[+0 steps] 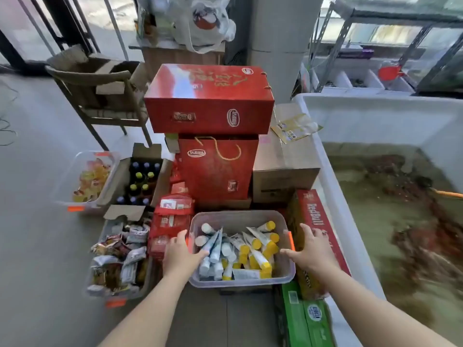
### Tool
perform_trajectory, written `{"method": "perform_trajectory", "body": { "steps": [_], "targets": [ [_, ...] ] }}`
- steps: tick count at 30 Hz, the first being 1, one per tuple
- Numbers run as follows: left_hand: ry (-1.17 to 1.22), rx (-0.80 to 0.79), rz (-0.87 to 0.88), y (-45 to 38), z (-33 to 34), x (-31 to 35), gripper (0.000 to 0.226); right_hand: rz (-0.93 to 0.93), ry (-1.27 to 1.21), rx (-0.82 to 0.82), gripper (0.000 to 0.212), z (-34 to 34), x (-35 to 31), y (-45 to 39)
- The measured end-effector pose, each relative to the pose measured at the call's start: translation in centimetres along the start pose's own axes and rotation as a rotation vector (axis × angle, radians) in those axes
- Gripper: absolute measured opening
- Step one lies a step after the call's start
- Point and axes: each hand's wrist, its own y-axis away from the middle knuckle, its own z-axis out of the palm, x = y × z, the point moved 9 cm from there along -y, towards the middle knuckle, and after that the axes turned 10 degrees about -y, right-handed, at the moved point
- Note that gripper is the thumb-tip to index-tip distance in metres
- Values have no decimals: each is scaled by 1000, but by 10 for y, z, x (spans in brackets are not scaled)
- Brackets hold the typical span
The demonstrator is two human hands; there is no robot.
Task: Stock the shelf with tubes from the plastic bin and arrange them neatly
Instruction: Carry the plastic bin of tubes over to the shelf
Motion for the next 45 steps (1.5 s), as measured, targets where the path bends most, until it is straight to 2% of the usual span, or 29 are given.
{"method": "perform_trajectory", "body": {
  "steps": [4,11,16,21,27,37,45],
  "targets": [
    [136,-36,-108,-35,33,-18,84,101,-118,-51,96,38,20,-29],
    [322,-40,-228,-89,91,-34,80,235,-382,-45,89,90,55,-88],
    [369,-48,-273,-118,130,-46,73,304,-495,-36,92,124,81,-128],
    [335,-37,-293,-141,161,-63,71,370,-526,-12,90,150,116,-159],
    [330,-51,-309,-164,187,-76,72,406,-500,2,100,172,144,-187],
    [348,-92,-391,-175,192,-78,73,386,-465,-25,97,184,138,-215],
    [334,-149,-460,-181,186,-75,65,477,-474,-35,102,183,132,-219]
  ]
}}
